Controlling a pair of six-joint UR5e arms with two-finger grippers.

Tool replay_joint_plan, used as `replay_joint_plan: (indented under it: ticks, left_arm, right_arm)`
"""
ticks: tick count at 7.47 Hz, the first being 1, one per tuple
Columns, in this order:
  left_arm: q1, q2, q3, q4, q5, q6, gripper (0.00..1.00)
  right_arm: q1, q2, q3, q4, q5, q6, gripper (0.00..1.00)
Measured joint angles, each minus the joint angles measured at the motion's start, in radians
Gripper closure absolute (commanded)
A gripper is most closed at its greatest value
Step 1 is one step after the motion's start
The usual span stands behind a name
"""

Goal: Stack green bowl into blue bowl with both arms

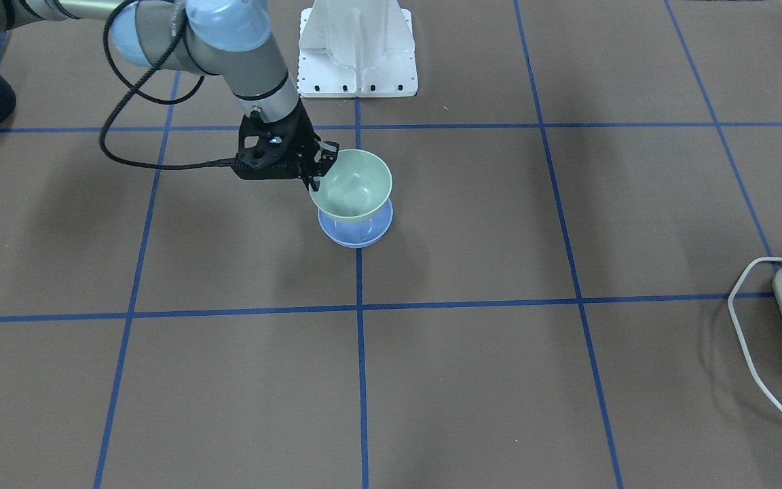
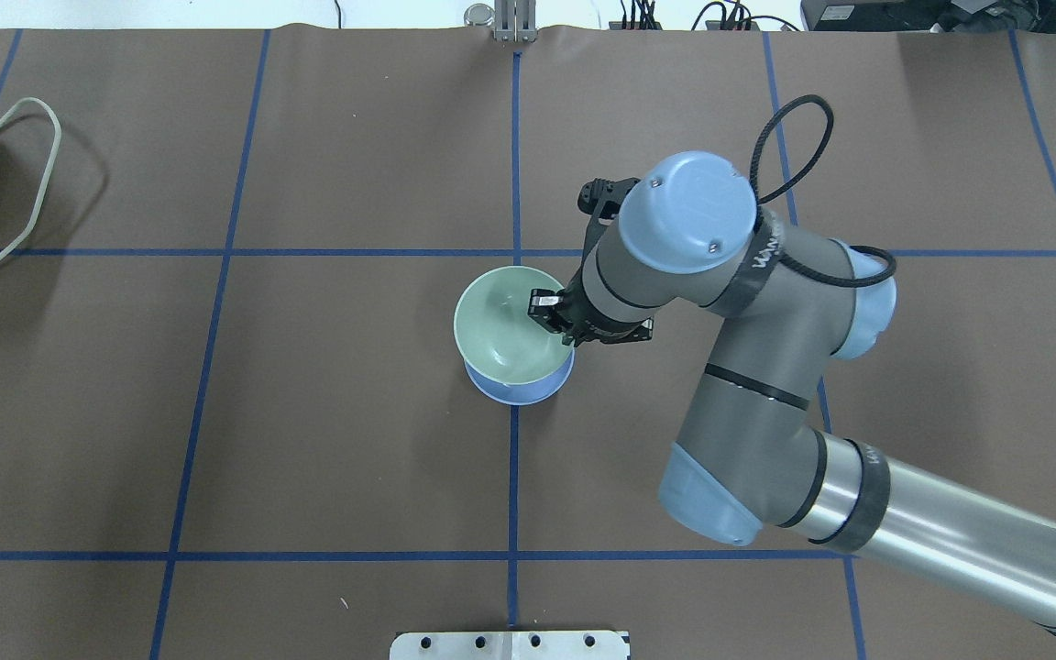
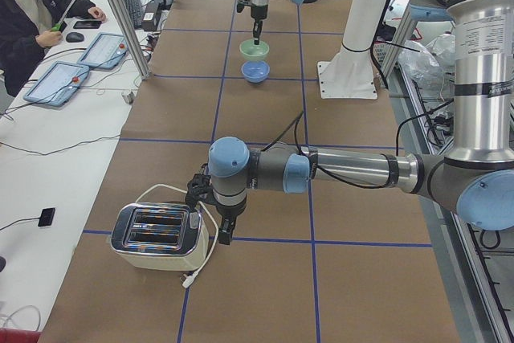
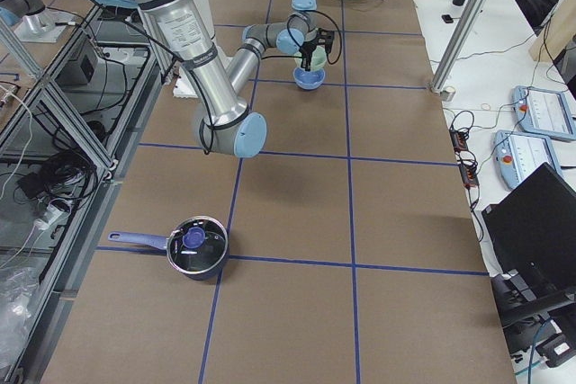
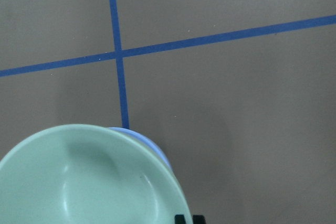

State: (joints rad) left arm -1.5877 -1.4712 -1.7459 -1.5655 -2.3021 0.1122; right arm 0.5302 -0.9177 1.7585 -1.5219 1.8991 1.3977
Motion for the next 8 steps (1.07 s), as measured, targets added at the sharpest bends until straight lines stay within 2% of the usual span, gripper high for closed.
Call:
replay_joint_plan:
  ticks: [6,7,8]
  left_arm:
    - [0.000,0.000,0.005,0.000,0.001,0.000,0.02]
    - [0.000,0.000,0.006,0.000,0.001,0.000,0.02]
    - [0.000,0.000,0.006,0.000,0.001,0.000,0.02]
  right_arm:
    - [-0.038,0.013,-0.091,0.001,-0.041,-0.003,0.98]
    - [-0.038,0.013,-0.093,0.002,-0.042,-0.003,0.64]
    - [-0.038,0.014,-0.094,0.006,-0.043,-0.003,0.11]
